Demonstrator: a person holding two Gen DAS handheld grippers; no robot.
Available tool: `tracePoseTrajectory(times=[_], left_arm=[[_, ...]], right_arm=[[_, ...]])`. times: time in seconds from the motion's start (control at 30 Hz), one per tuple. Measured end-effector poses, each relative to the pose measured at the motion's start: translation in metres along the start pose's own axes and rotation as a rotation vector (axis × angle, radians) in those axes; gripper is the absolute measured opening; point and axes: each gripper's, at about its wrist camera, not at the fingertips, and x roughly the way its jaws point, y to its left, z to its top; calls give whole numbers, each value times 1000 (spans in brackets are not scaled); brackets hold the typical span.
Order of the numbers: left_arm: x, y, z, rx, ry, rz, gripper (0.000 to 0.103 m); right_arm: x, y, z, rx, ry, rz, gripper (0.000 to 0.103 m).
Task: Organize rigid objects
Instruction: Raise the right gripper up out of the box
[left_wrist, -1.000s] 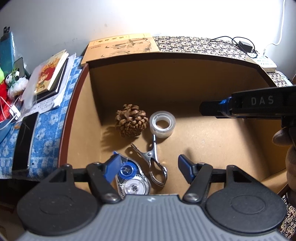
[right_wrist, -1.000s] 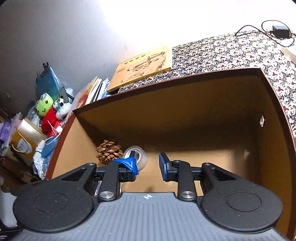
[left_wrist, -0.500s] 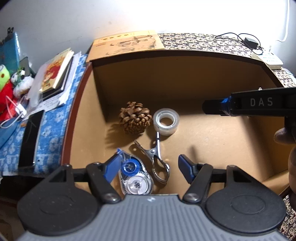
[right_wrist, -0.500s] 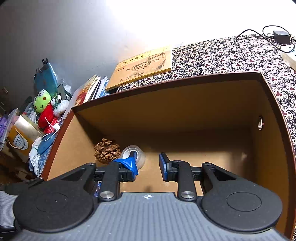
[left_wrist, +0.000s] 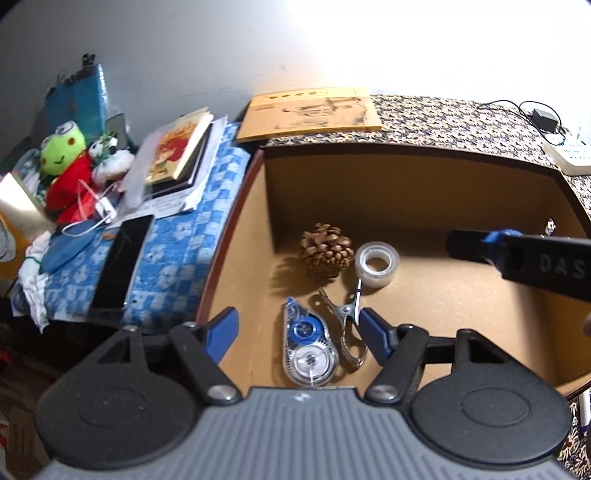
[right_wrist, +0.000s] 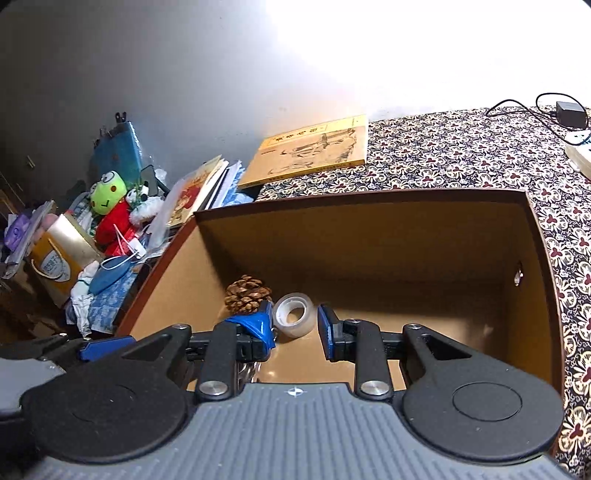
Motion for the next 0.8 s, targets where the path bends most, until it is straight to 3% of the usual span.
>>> tracePoseTrajectory(times=[0.23,0.47,0.8], left_arm=[[-14,-3,1,-38,-11,-16,74],[-22,-23,2,16,-31,73,75],[-30,-30,3,26,-3,60,75]], right_arm=[[-19,3,-3,-21,-32,-18,10],[-38,5,-9,-40,-81,-49,10],[-53,11,-14,-52,-100,-25,10]])
